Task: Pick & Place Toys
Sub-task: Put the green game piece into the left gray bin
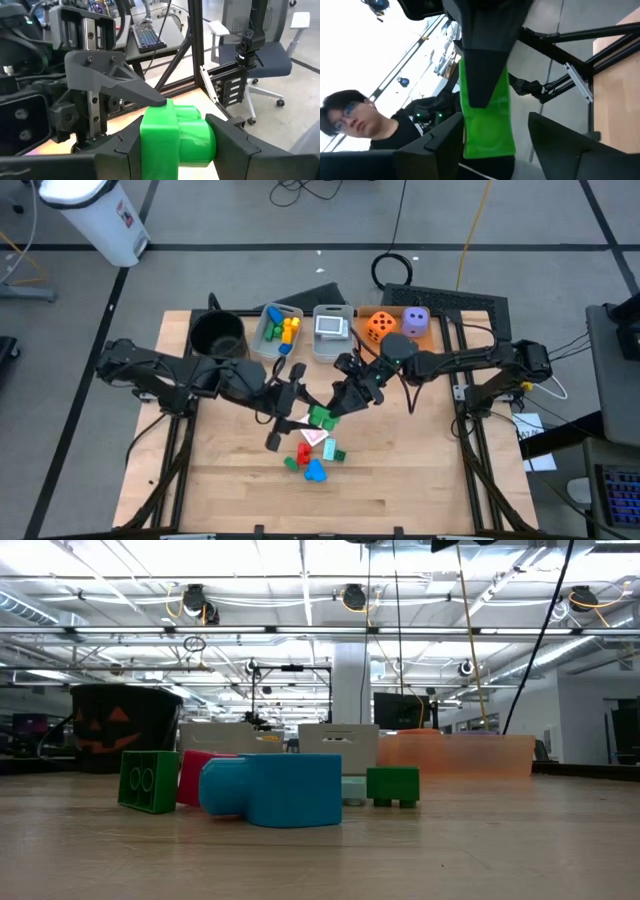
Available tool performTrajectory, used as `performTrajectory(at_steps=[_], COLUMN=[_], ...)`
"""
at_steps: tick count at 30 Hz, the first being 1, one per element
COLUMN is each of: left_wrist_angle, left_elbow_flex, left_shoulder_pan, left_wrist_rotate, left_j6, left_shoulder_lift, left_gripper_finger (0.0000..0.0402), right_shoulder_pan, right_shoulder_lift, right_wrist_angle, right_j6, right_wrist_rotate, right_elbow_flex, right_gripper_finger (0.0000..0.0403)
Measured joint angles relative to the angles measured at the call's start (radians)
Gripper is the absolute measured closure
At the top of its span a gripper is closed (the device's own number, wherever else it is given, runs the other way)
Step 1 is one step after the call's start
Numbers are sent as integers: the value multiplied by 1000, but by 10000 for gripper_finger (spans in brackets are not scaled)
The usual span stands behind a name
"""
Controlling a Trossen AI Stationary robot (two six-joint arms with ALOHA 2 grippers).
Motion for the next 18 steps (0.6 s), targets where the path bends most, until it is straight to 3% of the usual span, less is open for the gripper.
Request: performTrajectory(at_steps=[9, 18], left_wrist_angle=[-41, -31], left_elbow_flex=[21, 21], left_shoulder_pan=[19, 39], left_wrist_rotate=[26, 26], left_j6=[-106, -180], left_shoulder_lift=[-8, -52], left_gripper_finger=[227, 227], right_shoulder_pan=[-70, -168], right_shoulder_lift=[-11, -41], right_wrist_angle=[23, 19], right_j6=[33, 6], right_wrist_rotate=[-29, -56], right_elbow_flex=[-1, -2], right_gripper_finger=[132, 130])
